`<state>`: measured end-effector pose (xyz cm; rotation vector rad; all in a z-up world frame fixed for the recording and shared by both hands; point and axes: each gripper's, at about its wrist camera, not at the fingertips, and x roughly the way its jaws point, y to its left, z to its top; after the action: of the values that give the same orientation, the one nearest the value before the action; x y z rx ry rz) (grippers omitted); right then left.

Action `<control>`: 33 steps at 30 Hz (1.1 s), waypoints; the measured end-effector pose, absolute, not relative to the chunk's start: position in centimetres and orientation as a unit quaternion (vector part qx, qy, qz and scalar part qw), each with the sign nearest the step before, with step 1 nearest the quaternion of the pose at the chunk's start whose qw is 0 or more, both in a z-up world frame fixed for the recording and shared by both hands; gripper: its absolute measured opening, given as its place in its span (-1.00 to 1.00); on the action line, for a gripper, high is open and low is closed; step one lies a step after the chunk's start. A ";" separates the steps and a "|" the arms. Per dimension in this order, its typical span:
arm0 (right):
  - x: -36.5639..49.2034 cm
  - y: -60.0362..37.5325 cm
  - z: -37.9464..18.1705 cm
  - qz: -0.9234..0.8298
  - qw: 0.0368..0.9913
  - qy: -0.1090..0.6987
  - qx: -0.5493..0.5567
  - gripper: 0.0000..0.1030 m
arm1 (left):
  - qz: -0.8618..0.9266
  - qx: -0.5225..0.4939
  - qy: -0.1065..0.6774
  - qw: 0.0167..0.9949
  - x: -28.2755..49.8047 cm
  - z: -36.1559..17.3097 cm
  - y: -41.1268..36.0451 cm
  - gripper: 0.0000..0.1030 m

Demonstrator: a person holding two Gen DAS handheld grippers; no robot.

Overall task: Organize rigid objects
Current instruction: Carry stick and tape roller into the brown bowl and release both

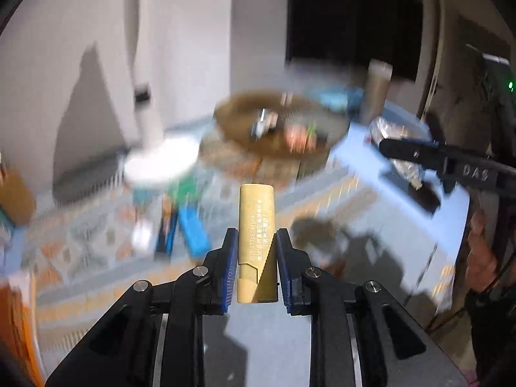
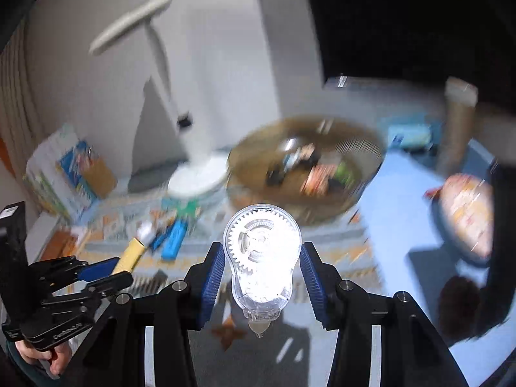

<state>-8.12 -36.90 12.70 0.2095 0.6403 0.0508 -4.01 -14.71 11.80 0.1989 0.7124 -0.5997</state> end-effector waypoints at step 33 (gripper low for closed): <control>3.2 -47.5 14.4 -0.148 0.921 0.346 0.097 0.18 | -0.343 -0.064 0.349 0.870 8.9 14.7 -19.7 0.60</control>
<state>3.18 -47.52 14.43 0.2000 0.7113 -0.3038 8.89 -19.72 14.66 -0.1336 0.7299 -0.7170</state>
